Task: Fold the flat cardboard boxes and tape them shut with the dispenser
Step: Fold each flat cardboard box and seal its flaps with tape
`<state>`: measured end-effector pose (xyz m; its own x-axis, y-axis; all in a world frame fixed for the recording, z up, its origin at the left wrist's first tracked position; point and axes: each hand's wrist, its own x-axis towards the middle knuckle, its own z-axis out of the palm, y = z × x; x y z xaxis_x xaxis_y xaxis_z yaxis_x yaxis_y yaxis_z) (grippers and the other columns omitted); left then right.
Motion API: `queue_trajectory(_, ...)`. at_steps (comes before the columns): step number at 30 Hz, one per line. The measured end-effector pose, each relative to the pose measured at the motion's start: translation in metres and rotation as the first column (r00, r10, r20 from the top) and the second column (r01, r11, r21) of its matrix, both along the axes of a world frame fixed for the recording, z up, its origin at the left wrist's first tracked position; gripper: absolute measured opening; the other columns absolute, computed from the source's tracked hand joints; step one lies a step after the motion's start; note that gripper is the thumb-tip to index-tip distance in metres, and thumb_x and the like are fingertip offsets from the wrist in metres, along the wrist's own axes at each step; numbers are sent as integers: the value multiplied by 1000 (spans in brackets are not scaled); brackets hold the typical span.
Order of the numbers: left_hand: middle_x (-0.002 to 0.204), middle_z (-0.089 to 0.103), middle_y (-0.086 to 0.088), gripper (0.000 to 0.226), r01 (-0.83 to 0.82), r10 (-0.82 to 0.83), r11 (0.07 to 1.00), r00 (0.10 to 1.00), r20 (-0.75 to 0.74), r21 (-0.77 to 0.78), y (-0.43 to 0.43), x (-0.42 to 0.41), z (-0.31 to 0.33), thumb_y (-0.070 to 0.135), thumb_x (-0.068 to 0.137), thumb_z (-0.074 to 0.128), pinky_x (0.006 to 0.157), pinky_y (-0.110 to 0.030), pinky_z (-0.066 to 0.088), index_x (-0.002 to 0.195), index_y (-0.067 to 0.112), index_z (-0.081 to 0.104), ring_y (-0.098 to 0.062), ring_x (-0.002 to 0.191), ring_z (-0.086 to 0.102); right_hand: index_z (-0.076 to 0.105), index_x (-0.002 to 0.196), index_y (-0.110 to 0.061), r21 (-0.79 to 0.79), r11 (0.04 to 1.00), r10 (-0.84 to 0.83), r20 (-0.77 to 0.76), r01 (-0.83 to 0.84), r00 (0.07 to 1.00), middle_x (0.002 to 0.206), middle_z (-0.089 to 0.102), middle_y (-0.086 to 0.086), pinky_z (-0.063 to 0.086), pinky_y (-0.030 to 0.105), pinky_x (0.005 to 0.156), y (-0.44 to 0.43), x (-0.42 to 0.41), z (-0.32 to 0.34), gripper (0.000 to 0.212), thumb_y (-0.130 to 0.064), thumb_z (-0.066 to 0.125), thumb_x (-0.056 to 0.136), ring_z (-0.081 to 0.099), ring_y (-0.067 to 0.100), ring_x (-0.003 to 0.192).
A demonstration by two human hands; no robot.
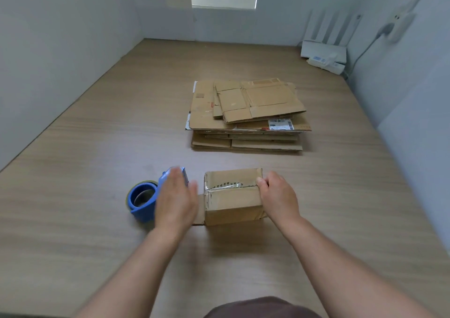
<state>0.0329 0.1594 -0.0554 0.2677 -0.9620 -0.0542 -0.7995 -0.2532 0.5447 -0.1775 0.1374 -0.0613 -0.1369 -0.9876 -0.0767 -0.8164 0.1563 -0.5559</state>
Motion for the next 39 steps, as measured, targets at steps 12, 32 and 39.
queue_trajectory(12,150,38,-16,58,-118,154,985,928,-339,125,6,-71,-5,33,104,29,103,-36,33,153,9,12,-33,134,38,50,110,-9,113,993,-35,-108,47,994,117,56,11,39,37,79,8,15,9,57,-61,37,92,53,31,111)
queue_trajectory(32,129,51,9,62,19,125,982,673,-729,186,13,-43,7,18,98,43,99,-33,38,152,33,16,-13,112,50,40,77,-14,-58,997,49,69,-45,996,84,47,3,28,34,64,-4,-6,-5,26,-25,38,101,45,24,83)
queue_trajectory(39,123,52,12,64,303,-178,910,903,-391,285,30,-47,11,43,77,75,93,-31,43,128,28,38,-11,108,50,48,125,-19,101,995,-1,-19,3,1000,123,48,6,39,34,78,-36,-19,15,50,-54,51,90,49,25,115)
